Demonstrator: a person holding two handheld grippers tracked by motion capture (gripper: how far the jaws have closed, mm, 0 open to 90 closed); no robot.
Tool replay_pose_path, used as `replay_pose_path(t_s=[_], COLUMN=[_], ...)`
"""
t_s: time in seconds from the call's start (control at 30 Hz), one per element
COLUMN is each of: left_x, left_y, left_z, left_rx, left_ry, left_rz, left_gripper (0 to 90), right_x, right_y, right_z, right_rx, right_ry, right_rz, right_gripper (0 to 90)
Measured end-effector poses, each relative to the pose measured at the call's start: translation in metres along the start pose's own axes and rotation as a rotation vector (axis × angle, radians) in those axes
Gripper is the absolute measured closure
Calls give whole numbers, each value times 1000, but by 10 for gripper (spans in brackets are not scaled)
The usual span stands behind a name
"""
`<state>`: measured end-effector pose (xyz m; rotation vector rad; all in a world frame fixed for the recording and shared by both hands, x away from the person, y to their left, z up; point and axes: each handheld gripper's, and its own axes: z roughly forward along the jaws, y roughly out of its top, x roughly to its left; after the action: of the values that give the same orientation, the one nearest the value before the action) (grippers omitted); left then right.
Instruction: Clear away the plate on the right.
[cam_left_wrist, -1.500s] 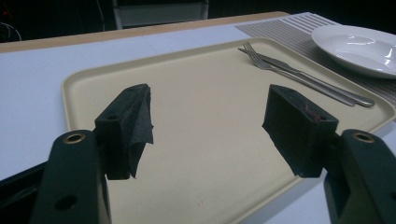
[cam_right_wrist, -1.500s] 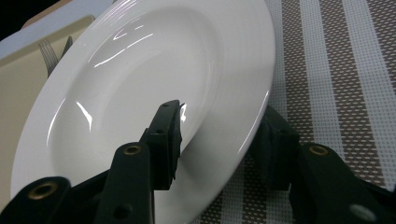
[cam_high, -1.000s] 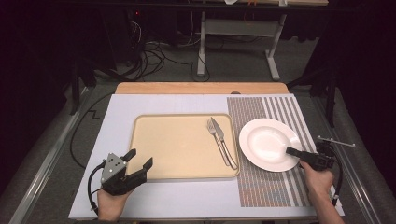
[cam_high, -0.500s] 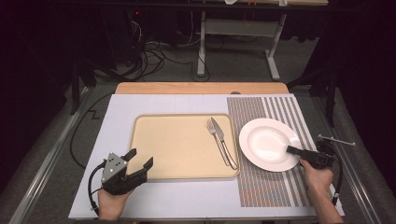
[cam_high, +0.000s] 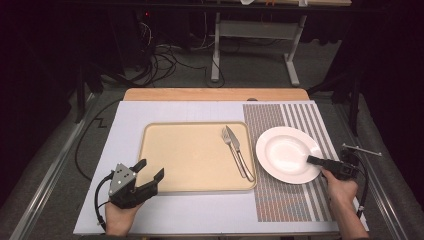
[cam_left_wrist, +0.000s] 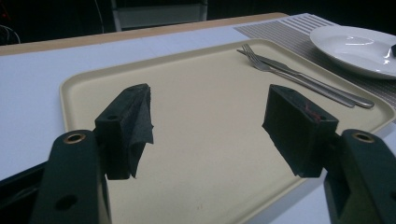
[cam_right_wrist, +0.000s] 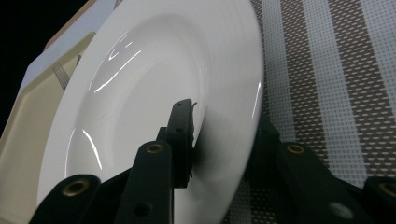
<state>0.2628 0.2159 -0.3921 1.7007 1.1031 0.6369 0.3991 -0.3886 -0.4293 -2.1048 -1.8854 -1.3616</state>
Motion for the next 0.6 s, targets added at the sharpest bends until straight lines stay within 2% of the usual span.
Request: replay_pose_path(t_s=[0.13, 0.17, 0.3, 0.6], left_x=[0, 0, 0, 1], left_y=[0, 0, 0, 0], left_z=[0, 0, 0, 0], left_rx=[0, 0, 0, -3], left_ry=[0, 0, -1, 0], left_rz=[-1, -1, 0, -1], left_gripper=[331, 331, 331, 331], right_x=[-2, -2, -1, 6], right_y=[0, 0, 1, 3], right_z=[-1, -1, -3, -6], right_rx=[3, 3, -3, -16], right_ry=[24, 40, 104, 129], right_rz=[8, 21, 23, -1], right_gripper=[712, 724, 761, 805])
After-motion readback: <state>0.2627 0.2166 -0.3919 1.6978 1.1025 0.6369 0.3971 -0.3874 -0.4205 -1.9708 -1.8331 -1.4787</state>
